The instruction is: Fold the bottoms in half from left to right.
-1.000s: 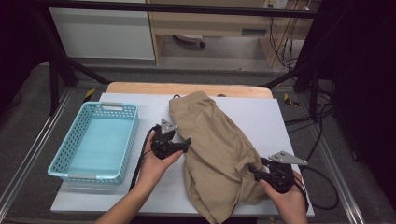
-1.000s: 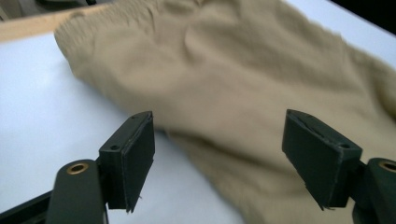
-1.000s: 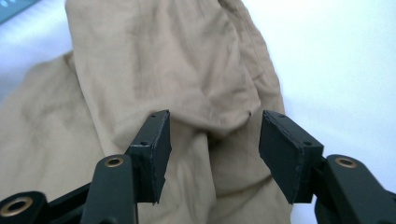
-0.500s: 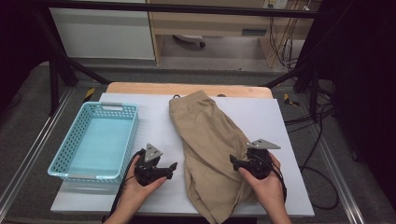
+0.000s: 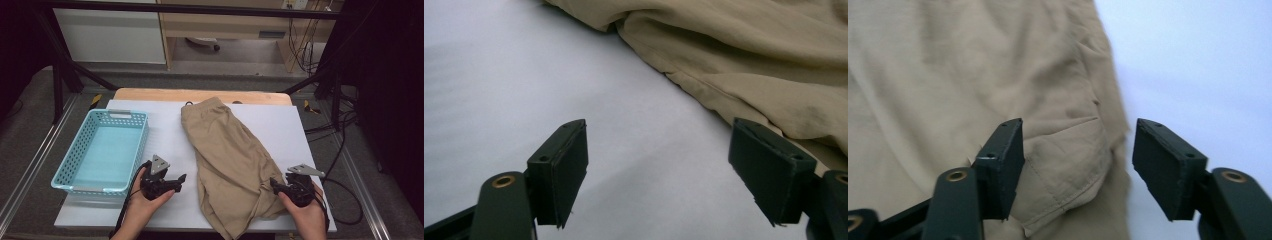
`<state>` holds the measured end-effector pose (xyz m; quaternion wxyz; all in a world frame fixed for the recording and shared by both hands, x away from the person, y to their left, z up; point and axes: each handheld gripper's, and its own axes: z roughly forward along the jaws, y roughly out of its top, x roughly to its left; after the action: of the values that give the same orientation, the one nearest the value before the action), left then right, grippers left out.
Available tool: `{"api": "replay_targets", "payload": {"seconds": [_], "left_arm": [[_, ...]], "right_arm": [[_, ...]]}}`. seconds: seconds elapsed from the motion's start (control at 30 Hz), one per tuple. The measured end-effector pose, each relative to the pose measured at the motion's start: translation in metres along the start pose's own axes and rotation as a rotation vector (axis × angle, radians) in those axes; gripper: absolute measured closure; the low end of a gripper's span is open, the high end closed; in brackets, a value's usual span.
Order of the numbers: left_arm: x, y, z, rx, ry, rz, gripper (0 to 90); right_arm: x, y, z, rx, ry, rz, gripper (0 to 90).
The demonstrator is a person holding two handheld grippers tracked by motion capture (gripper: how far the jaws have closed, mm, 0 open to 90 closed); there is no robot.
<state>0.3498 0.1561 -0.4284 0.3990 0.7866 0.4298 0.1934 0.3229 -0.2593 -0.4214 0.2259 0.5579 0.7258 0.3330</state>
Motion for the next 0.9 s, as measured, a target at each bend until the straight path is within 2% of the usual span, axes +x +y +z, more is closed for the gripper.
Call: {"api": "replay_targets", "payload": {"seconds": [0.1, 0.17, 0.3, 0.4, 0.5, 0.7, 0.8, 0.9], "left_arm": [[-0.001, -0.001, 0.002, 0.007, -0.003, -0.001, 24.5], [-0.004, -0.002, 0.003, 0.008, -0.009, 0.003, 24.5], [-0.011, -0.003, 0.005, 0.013, -0.018, 0.020, 24.3], [-0.016, -0.005, 0.010, 0.028, -0.025, 0.026, 24.3], [-0.021, -0.007, 0.015, 0.041, -0.029, 0.032, 24.3], [-0.031, -0.008, 0.015, 0.046, -0.035, 0.061, 24.1], [-0.032, -0.009, 0.015, 0.049, -0.039, 0.058, 24.1], [-0.033, -0.009, 0.015, 0.048, -0.044, 0.057, 24.2]], "right_arm": [[-0.009, -0.008, -0.002, -0.005, 0.022, 0.031, 47.3], [-0.011, -0.010, -0.003, -0.014, 0.044, 0.029, 52.0], [-0.006, -0.010, 0.000, -0.028, 0.072, 0.018, 49.8], [-0.003, -0.009, 0.005, -0.013, 0.064, 0.014, 43.9], [-0.001, -0.009, 0.009, 0.005, 0.073, 0.005, 51.9], [-0.004, -0.011, 0.001, 0.012, 0.079, 0.000, 81.7], [-0.008, -0.010, -0.007, 0.021, 0.080, -0.014, 86.9], [-0.017, -0.008, -0.015, 0.034, 0.054, -0.038, 87.3]]}}
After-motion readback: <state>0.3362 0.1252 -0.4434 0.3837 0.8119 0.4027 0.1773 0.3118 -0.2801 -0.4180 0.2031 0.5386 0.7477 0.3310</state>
